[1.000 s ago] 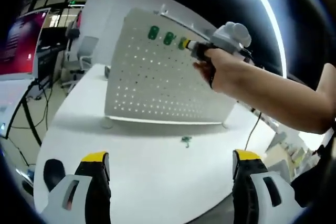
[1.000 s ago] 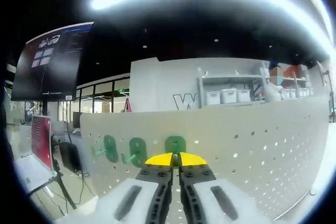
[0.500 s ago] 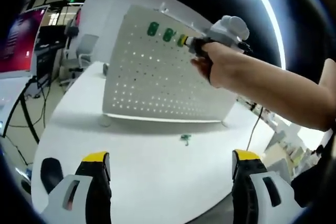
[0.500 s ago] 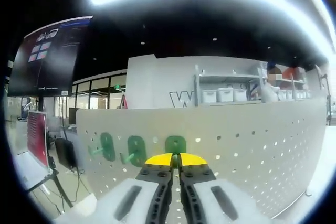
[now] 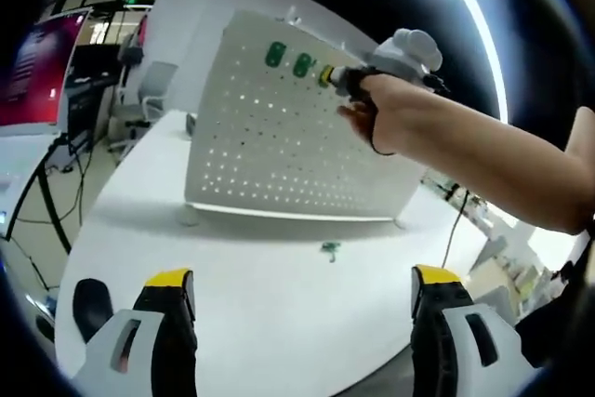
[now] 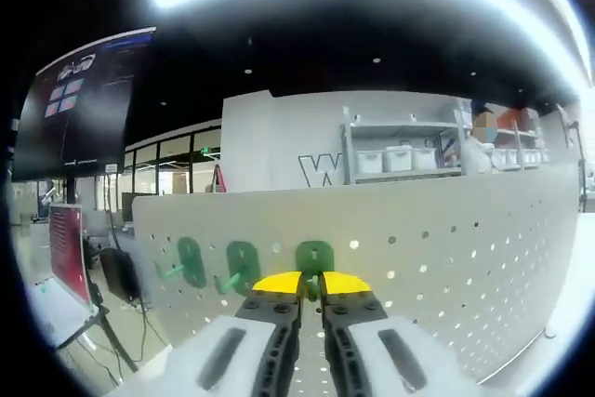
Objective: Insert the hook assembly into the mounting plate slot until the hook locks in place.
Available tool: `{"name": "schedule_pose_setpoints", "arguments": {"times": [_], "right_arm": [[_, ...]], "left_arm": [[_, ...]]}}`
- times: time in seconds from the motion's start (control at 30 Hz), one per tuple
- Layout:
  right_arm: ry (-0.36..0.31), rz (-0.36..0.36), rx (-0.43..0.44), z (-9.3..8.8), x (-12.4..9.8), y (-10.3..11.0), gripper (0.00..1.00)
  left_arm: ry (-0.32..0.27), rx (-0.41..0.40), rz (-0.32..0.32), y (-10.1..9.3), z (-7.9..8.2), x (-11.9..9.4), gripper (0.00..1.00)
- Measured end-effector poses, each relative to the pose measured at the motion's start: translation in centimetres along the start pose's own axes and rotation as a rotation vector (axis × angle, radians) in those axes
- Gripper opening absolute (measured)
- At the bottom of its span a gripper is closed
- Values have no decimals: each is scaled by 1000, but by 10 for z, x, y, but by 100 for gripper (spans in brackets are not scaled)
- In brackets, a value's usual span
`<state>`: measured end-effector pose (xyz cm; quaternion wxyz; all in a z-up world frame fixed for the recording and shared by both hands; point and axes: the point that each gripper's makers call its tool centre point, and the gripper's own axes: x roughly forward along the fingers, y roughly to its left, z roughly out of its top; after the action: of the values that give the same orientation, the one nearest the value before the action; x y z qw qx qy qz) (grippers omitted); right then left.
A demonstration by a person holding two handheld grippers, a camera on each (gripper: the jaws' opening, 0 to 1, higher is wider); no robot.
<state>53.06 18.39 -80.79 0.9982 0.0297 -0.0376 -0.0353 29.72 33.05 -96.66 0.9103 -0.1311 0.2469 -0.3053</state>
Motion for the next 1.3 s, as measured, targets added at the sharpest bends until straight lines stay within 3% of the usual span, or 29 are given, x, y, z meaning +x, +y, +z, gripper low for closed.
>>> {"name": "schedule_pose_setpoints", "arguments": {"times": [0.13, 0.23, 0.33, 0.4, 0.47, 0.7, 0.83, 0.9, 0.97, 1.07, 1.3], "right_arm": [[20, 13, 30, 1, -1, 2, 12], [19, 21, 30, 10, -1, -1, 13], [-22, 33, 18, 25, -5, -3, 19], [-95, 6, 31, 43, -11, -13, 22], [-93, 20, 57, 48, -14, -16, 23], [-106, 32, -56, 54, -26, -41, 24], [-72, 23, -116, 33, -43, -63, 24], [-31, 10, -96, 16, -50, -74, 24], [19, 8, -131, -6, -62, -83, 24], [85, 30, -201, -35, -84, -93, 24], [180, 73, -292, -79, -120, -114, 22]], "left_arm": [[12, 10, -5, -3, -1, -2, 97], [-16, -4, 3, -4, 4, -4, 97], [-10, 3, -4, -8, 3, -3, 98], [2, 21, -10, -12, 2, -4, 97], [4, 24, -12, -13, 2, -4, 98], [6, 33, -17, -17, 4, -4, 98], [16, 56, -27, -23, 3, -4, 98], [18, 52, -26, -23, 2, -4, 98], [15, 48, -30, -26, 2, -3, 98], [28, 61, -39, -30, -1, -3, 98], [34, 64, -41, -33, -3, -4, 98]]}}
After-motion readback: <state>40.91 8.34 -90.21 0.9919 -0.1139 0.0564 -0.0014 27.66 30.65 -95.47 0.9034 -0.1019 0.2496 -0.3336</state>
